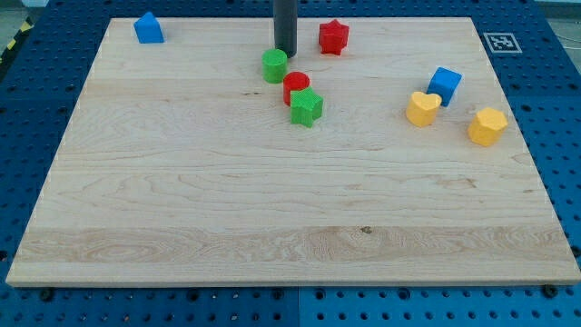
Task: Push the green circle into the red circle
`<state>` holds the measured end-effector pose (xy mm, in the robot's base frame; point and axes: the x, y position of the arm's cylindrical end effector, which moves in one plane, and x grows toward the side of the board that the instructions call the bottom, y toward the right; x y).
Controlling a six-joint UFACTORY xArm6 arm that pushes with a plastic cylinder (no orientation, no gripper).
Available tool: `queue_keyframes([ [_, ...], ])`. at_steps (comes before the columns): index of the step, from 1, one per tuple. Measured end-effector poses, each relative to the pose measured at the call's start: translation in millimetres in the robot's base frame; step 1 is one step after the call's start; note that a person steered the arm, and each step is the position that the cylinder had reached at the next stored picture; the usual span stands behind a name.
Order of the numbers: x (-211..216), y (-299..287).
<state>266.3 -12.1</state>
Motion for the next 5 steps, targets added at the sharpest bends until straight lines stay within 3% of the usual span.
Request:
queue_keyframes([
  [2,13,-25],
  [4,42,4],
  [5,9,20],
])
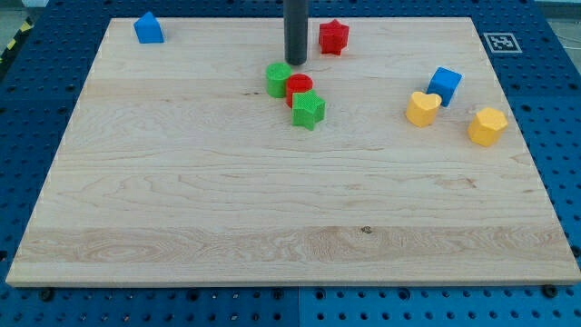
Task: Push the green circle into the red circle
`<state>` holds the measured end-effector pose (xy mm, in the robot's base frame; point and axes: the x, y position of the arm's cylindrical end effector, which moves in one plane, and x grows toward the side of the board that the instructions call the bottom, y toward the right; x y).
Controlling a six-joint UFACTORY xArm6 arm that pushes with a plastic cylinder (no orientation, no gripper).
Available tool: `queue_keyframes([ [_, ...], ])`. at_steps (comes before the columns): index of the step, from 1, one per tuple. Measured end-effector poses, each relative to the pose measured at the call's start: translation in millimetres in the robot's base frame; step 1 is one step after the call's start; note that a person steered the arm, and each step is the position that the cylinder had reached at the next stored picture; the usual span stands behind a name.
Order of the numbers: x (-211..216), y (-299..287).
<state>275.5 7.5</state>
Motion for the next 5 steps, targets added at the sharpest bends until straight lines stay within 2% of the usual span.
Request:
queue_keyframes([
  [2,-82,-12],
  [5,-81,66],
])
